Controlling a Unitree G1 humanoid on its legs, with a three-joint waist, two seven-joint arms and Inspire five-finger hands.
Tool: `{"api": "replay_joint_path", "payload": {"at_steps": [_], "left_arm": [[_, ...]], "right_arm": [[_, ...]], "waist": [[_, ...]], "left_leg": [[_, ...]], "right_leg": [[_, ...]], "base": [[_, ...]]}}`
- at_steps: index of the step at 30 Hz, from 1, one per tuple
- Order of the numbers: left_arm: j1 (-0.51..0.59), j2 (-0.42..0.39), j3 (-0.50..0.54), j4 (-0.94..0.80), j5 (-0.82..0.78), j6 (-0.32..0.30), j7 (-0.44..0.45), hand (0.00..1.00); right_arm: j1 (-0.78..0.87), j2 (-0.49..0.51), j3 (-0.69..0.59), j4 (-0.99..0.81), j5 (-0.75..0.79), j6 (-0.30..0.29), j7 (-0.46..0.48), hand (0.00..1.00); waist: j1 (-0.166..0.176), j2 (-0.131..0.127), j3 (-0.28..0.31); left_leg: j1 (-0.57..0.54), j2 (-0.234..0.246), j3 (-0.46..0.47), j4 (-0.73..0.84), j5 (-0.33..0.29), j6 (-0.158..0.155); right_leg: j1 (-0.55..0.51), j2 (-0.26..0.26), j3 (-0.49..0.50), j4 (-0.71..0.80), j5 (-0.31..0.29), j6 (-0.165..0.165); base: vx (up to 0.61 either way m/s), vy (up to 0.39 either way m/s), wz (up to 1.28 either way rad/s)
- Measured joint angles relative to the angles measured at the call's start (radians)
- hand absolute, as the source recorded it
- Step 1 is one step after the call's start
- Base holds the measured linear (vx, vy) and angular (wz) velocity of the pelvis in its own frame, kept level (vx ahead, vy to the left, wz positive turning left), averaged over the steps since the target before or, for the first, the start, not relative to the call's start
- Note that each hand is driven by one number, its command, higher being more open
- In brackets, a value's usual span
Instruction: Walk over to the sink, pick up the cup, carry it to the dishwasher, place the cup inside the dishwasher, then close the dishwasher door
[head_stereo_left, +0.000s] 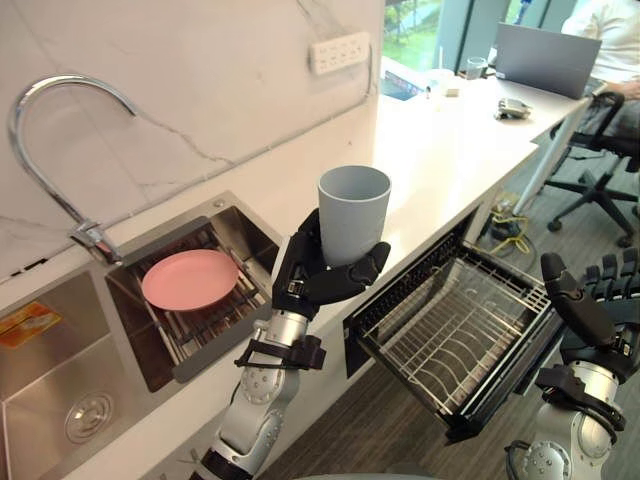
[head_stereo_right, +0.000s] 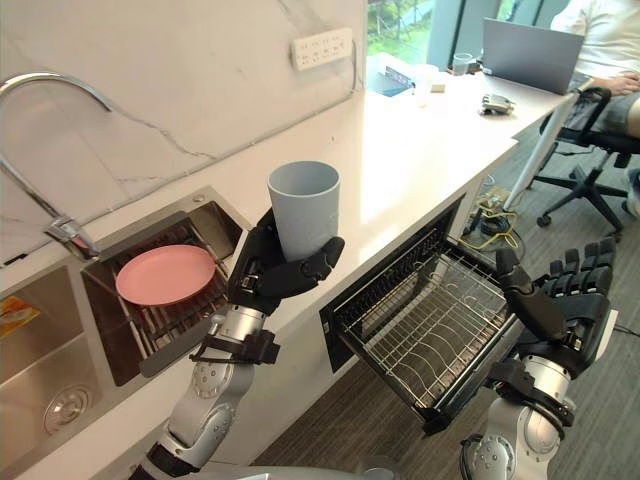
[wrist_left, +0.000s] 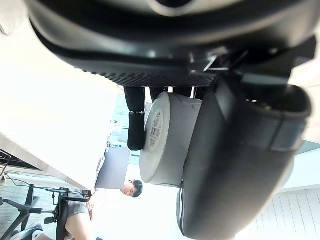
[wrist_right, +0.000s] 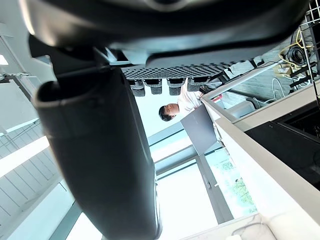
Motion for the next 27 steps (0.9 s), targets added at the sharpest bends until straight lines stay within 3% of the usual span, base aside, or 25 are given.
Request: {"api": "replay_joint_path", "payload": {"at_steps": [2, 4, 7, 8, 11, 12, 13, 16, 18, 20, 22, 27], "left_arm": [[0.002, -0.013, 0.05, 0.017, 0.03, 0.002, 0.061, 0.0], [0.002, -0.02, 0.076, 0.015, 0.04, 0.001, 0.091, 0.0], [-0.004, -0.031, 0.103, 0.015, 0.049, 0.001, 0.142, 0.0], [-0.004, -0.03, 0.131, 0.015, 0.056, -0.002, 0.155, 0.0], [-0.004, -0.021, 0.2, 0.017, 0.054, -0.013, 0.153, 0.0], [-0.004, -0.014, 0.227, 0.016, 0.047, -0.031, 0.147, 0.0], [-0.005, -0.007, 0.238, 0.016, 0.042, -0.044, 0.142, 0.0], [-0.002, -0.024, 0.226, 0.016, 0.026, -0.047, 0.118, 0.0], [0.001, -0.027, 0.212, 0.016, 0.026, -0.042, 0.103, 0.0], [0.003, -0.027, 0.218, 0.012, 0.027, -0.032, 0.107, 0.0], [0.007, -0.029, 0.225, 0.007, 0.026, -0.017, 0.113, 0.0], [0.088, -0.055, 0.234, -0.058, 0.027, -0.016, 0.102, 0.0]], "right_arm": [[-0.007, 0.019, 0.082, 0.002, -0.019, 0.01, 0.017, 1.0], [-0.007, 0.026, 0.125, 0.002, -0.029, 0.012, 0.029, 1.0], [-0.008, 0.032, 0.14, 0.004, -0.044, 0.019, 0.019, 1.0], [-0.013, 0.039, 0.139, 0.004, -0.062, 0.022, 0.001, 1.0], [-0.012, 0.052, 0.125, 0.005, -0.067, 0.042, -0.026, 1.0], [-0.012, 0.066, 0.111, 0.004, -0.067, 0.052, -0.029, 1.0], [-0.014, 0.071, 0.11, 0.005, -0.067, 0.056, -0.031, 1.0], [-0.018, 0.067, 0.1, 0.005, -0.067, 0.082, -0.036, 1.0], [-0.032, 0.067, 0.123, 0.004, -0.067, 0.086, -0.035, 1.0], [-0.066, 0.065, 0.177, 0.002, -0.066, 0.088, -0.026, 1.0], [-0.077, 0.065, 0.209, -0.001, -0.062, 0.097, -0.02, 1.0], [-0.076, 0.055, 0.235, -0.002, -0.055, 0.163, 0.003, 1.0]], "waist": [[0.009, -0.003, 0.009], [0.009, -0.005, 0.012], [0.005, -0.001, 0.032], [0.012, 0.0, 0.046], [0.022, -0.004, 0.056], [0.03, -0.02, 0.058], [0.031, -0.033, 0.063], [0.059, -0.024, 0.061], [0.077, -0.032, 0.065], [0.099, -0.042, 0.071], [0.107, -0.047, 0.074], [0.107, -0.042, 0.073]], "left_leg": [[0.034, 0.021, 0.075, -0.004, -0.016, -0.004], [0.041, 0.026, 0.107, 0.004, -0.028, 0.0], [0.038, 0.034, 0.122, 0.016, -0.037, 0.007], [0.04, 0.037, 0.128, 0.017, -0.036, 0.008], [0.025, 0.05, 0.114, 0.037, -0.043, 0.009], [0.005, 0.061, 0.099, 0.072, -0.047, -0.015], [-0.011, 0.065, 0.087, 0.094, -0.053, -0.025], [-0.086, 0.134, 0.041, 0.155, -0.051, -0.049], [-0.105, 0.179, 0.038, 0.201, -0.066, -0.072], [-0.107, 0.22, 0.055, 0.251, -0.089, -0.094], [-0.101, 0.231, 0.06, 0.26, -0.093, -0.1], [-0.081, 0.222, 0.055, 0.226, -0.071, -0.101]], "right_leg": [[-0.002, -0.006, -0.133, -0.014, 0.035, -0.028], [0.0, -0.005, -0.157, -0.033, 0.049, -0.04], [0.005, -0.008, -0.156, -0.06, 0.062, -0.029], [-0.016, -0.054, -0.192, 0.012, 0.018, -0.061], [-0.047, -0.188, -0.191, 0.127, 0.012, -0.068], [-0.04, -0.233, -0.182, 0.119, 0.104, -0.078], [-0.039, -0.239, -0.159, 0.119, 0.116, -0.025], [-0.056, -0.176, -0.18, 0.112, 0.11, -0.017], [-0.028, -0.138, -0.204, 0.062, 0.107, -0.012], [0.034, -0.087, -0.214, -0.067, 0.118, 0.005], [0.091, -0.059, -0.214, -0.175, 0.14, 0.039], [0.164, -0.034, -0.232, -0.314, 0.21, 0.037]], "base": [[-0.05, -0.007, -1.0], [-0.06, 0.0, -0.66], [-0.09, 0.037, -0.18], [-0.04, 0.04, -0.06], [0.0, -0.046, 0.1], [0.04, -0.199, 0.28], [0.05, -0.275, 0.42], [0.03, -0.233, 0.27], [-0.01, -0.18, -0.13], [-0.03, -0.131, -0.39], [-0.04, -0.101, -0.19], [-0.04, -0.018, 0.04]]}}
